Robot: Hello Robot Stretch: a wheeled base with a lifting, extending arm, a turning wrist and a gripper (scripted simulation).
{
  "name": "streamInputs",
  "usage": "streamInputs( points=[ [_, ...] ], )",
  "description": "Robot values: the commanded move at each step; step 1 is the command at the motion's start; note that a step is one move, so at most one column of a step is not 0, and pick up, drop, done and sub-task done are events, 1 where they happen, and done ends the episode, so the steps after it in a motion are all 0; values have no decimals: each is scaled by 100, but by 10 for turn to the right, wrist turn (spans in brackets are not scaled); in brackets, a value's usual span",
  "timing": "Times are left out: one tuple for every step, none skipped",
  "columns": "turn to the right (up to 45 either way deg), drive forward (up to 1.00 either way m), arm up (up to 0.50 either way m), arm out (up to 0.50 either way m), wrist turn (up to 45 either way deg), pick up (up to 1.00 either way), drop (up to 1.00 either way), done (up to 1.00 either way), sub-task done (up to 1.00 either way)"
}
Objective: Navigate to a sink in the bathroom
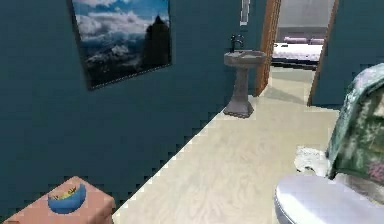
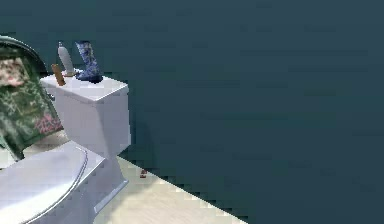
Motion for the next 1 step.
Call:
streamInputs(
  points=[
    [30,0,0,0,0,0,0,0,0]
  ],
)
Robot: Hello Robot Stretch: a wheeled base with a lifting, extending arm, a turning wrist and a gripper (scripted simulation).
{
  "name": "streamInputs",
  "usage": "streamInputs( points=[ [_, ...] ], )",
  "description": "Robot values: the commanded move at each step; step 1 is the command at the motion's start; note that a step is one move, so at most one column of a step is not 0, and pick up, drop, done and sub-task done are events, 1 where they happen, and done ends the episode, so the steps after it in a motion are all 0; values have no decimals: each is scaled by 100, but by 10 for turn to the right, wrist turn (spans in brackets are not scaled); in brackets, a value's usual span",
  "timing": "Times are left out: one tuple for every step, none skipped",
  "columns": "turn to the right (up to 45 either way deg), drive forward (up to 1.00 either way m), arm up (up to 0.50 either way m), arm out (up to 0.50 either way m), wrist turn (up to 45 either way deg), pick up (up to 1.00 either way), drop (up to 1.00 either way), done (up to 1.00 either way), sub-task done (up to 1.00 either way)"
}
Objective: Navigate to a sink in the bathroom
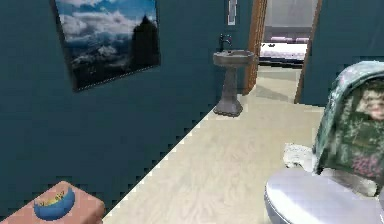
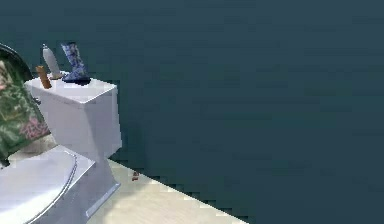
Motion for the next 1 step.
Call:
streamInputs(
  points=[
    [0,75,0,0,0,0,0,0,0]
  ],
)
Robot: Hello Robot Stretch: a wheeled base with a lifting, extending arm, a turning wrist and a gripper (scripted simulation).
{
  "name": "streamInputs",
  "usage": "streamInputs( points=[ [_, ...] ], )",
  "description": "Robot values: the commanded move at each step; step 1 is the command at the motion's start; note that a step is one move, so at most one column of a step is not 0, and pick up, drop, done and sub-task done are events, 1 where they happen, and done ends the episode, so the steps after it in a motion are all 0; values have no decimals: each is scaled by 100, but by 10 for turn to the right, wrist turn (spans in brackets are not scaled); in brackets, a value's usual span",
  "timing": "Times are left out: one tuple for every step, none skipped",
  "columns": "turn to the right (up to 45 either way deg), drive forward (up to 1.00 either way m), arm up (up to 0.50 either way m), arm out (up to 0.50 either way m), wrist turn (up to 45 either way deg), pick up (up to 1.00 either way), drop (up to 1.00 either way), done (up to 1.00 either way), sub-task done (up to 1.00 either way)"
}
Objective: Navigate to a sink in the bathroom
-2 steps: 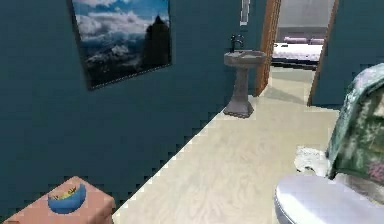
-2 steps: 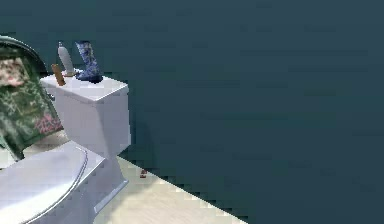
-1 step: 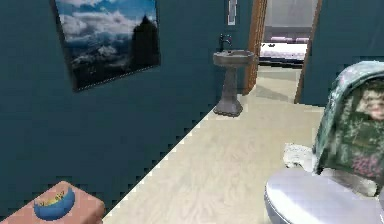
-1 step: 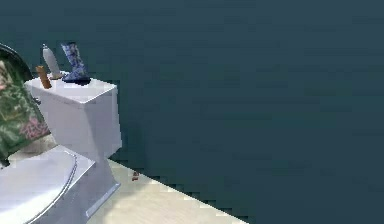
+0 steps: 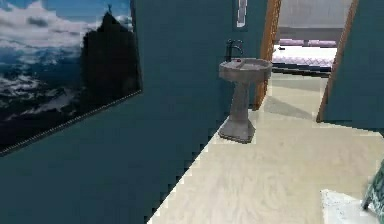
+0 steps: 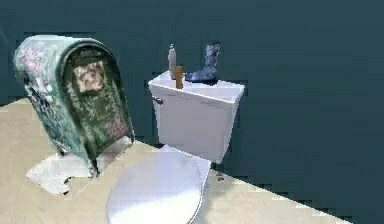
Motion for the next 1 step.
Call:
streamInputs(
  points=[
    [210,0,0,0,0,0,0,0,0]
  ],
)
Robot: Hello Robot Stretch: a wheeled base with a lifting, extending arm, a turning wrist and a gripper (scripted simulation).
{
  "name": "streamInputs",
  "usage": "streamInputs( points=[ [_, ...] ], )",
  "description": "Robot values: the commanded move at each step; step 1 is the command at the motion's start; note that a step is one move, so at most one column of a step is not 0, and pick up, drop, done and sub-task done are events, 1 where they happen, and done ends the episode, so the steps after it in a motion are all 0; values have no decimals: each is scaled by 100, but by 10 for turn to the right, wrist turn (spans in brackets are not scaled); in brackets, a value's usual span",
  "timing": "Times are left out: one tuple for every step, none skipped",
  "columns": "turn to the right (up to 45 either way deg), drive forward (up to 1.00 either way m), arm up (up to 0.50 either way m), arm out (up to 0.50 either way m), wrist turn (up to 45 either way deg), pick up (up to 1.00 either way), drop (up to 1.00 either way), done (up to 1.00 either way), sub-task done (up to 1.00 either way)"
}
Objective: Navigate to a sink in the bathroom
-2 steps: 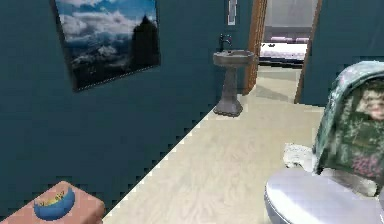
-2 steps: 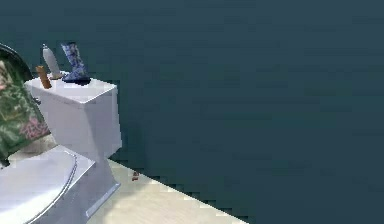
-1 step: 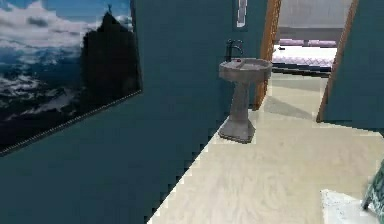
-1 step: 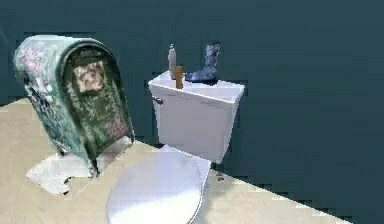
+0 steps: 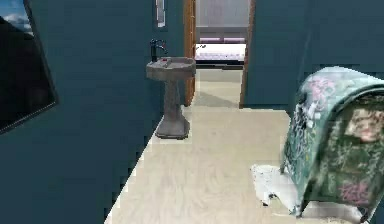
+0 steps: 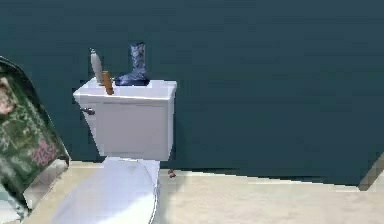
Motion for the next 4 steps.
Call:
streamInputs(
  points=[
    [0,100,0,0,0,0,0,0,0],
    [30,0,0,0,0,0,0,0,0],
    [0,40,0,0,0,0,0,0,0],
    [-150,0,0,0,0,0,0,0,0]
  ],
)
